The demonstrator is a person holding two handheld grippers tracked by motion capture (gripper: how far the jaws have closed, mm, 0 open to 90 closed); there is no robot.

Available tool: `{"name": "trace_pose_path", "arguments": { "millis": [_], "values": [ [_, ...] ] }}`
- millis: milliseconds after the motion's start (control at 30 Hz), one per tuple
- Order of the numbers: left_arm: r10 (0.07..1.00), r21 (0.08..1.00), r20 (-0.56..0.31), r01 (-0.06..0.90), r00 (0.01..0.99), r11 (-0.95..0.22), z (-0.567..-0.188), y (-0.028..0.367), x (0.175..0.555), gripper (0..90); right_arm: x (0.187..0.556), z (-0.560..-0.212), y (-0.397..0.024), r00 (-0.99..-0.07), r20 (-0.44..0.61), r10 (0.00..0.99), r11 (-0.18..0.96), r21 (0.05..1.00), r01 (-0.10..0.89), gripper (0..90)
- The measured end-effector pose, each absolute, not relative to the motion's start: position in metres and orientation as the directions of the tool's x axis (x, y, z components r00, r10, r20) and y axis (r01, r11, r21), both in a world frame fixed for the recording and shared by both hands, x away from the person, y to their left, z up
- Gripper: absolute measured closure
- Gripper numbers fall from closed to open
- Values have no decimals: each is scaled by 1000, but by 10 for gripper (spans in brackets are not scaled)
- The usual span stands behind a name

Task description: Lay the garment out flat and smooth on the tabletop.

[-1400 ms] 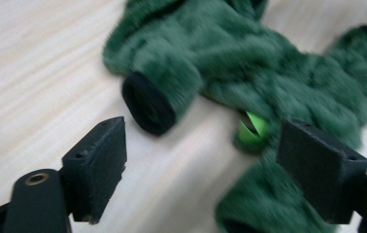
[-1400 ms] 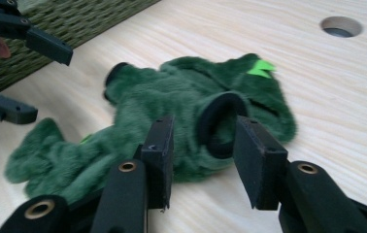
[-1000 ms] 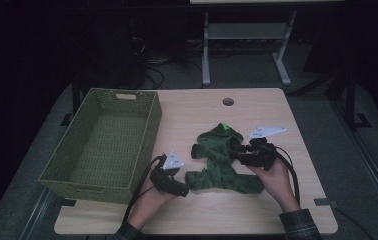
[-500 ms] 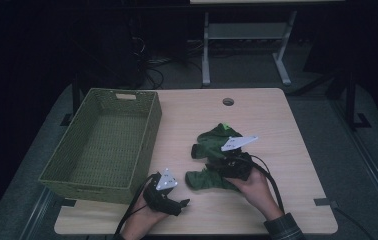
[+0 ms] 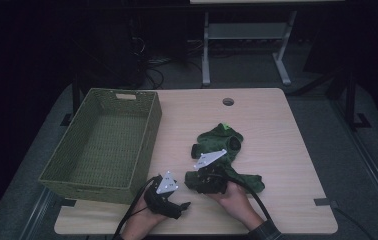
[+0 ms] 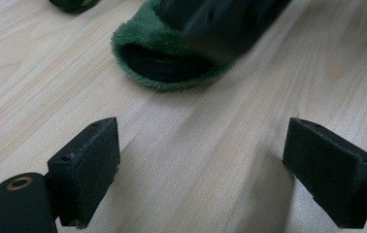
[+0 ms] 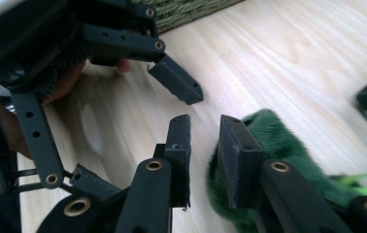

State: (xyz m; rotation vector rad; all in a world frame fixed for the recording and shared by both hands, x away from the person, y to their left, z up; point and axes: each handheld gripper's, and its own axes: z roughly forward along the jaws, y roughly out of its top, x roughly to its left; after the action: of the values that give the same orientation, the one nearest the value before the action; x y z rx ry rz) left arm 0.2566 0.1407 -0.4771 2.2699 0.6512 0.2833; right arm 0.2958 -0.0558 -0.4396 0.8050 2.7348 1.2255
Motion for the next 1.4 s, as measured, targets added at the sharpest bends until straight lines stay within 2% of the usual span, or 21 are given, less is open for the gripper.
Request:
{"name": "trace_pose_path", "arguments": {
  "millis": [467,633,800,967,1167,1400],
  "values": [
    [533,717,4,369,846,-592,-477,141,256,126,298,-463,-44,-846,104,524,595,666,450,716],
    [533,717,4,369,846,-591,-477,141,256,126,293,-466,-41,-835,57,547,590,681,433,819],
    [535,718,3,370,845,-589,-477,140,256,126,291,-465,-44,-847,83,525,600,670,438,874],
    [535,719,2,371,845,-588,-477,140,256,126,289,-462,-47,-864,135,485,607,659,444,878],
    [534,719,1,371,845,-588,-477,140,256,126,287,-452,-53,-876,148,459,584,693,423,877],
    [531,721,-1,369,847,-587,-477,140,257,126,288,-433,-71,-870,188,455,505,750,427,876]
  ]
}}
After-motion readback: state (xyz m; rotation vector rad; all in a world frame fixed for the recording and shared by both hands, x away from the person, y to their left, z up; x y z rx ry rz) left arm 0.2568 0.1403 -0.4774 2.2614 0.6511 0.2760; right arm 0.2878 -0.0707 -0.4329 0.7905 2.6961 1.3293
